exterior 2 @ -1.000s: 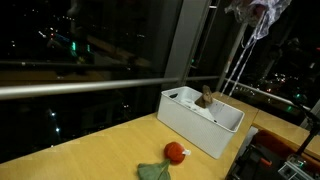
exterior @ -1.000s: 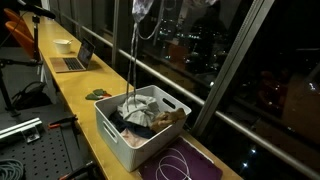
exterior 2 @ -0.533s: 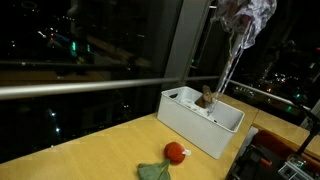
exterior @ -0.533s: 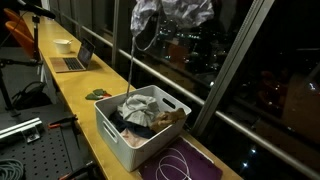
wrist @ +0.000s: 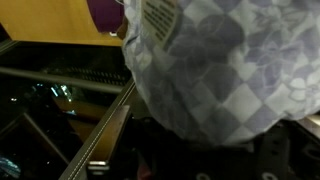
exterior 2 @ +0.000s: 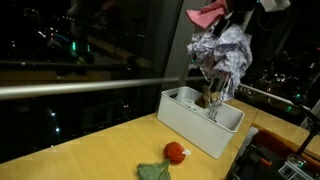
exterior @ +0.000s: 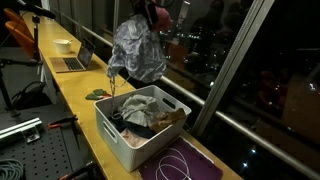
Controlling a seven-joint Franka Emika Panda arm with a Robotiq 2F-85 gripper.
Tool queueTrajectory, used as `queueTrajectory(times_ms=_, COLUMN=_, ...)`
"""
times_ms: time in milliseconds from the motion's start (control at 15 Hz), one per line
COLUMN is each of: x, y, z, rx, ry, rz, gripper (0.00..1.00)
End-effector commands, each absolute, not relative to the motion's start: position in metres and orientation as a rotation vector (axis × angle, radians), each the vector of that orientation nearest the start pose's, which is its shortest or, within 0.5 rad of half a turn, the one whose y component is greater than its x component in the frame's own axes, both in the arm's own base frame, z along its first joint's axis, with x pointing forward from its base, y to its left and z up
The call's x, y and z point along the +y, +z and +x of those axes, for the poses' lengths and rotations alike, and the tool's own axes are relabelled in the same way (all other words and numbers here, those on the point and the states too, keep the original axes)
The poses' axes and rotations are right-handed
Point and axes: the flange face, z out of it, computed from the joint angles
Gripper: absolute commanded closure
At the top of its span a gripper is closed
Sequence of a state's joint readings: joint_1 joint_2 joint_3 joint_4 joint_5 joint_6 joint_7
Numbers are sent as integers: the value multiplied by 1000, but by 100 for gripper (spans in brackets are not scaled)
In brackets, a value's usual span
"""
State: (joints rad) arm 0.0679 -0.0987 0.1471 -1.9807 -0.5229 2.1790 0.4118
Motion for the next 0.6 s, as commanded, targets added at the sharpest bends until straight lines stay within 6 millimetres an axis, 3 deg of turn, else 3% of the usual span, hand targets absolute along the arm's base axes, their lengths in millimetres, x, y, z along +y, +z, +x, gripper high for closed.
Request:
queueTrajectory(times_ms=0, x=92, y=501, z=531, rx=-61, ry=-714, rz=-3414, gripper=100)
queueTrajectory(times_ms=267, x=60, y=466, z=524, rx=-24, ry=-643, rz=-3430, gripper=100)
queueTrajectory(times_ms=533, x=39, y=445, z=529, rx=13, ry=-616, rz=-3424, gripper=100)
